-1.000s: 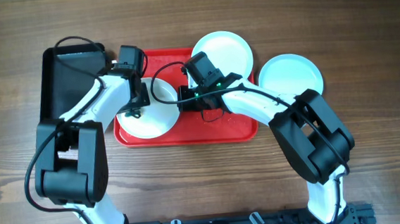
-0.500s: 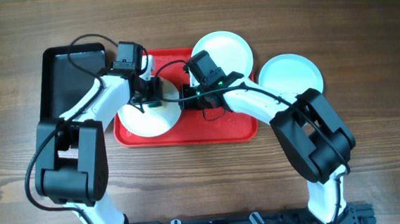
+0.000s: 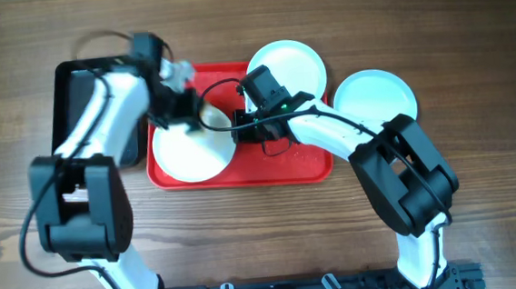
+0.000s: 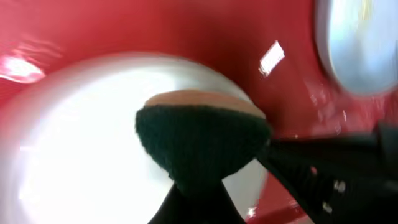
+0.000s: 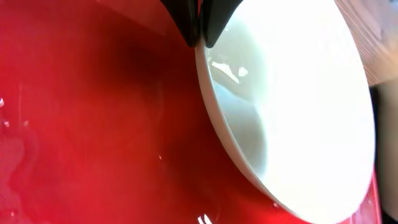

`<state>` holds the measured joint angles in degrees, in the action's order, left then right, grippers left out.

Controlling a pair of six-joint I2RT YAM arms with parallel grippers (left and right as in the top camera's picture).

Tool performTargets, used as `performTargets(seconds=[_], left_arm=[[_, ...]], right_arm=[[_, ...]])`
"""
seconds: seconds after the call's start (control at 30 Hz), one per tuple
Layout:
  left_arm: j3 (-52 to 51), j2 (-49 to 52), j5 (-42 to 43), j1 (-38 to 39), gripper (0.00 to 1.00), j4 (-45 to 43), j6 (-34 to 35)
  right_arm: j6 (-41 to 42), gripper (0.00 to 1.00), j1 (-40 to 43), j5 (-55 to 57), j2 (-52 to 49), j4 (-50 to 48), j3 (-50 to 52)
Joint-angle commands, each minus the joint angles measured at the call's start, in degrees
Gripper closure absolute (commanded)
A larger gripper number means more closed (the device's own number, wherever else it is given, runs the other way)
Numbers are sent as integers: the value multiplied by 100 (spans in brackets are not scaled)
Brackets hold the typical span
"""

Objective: Clean dirty plates on tray and stack at the side
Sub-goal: 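Lift the sponge away and move the left gripper over the black tray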

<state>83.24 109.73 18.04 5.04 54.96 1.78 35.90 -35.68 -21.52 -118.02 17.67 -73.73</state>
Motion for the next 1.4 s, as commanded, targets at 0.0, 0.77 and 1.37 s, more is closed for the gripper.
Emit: performTargets(seconds=[0.0, 0.77, 1.37], left_arm=[[841, 9, -1362, -487, 96, 299, 623], [1058, 22, -1816, -1283, 96, 446, 1261], [953, 96, -1812, -1290, 96, 466, 1263]], right_arm=[[-249, 96, 46, -35, -90, 330, -197], [11, 96, -227, 782, -208, 1158, -560], [-1340, 96, -1113, 6008, 1692, 2245, -1080]])
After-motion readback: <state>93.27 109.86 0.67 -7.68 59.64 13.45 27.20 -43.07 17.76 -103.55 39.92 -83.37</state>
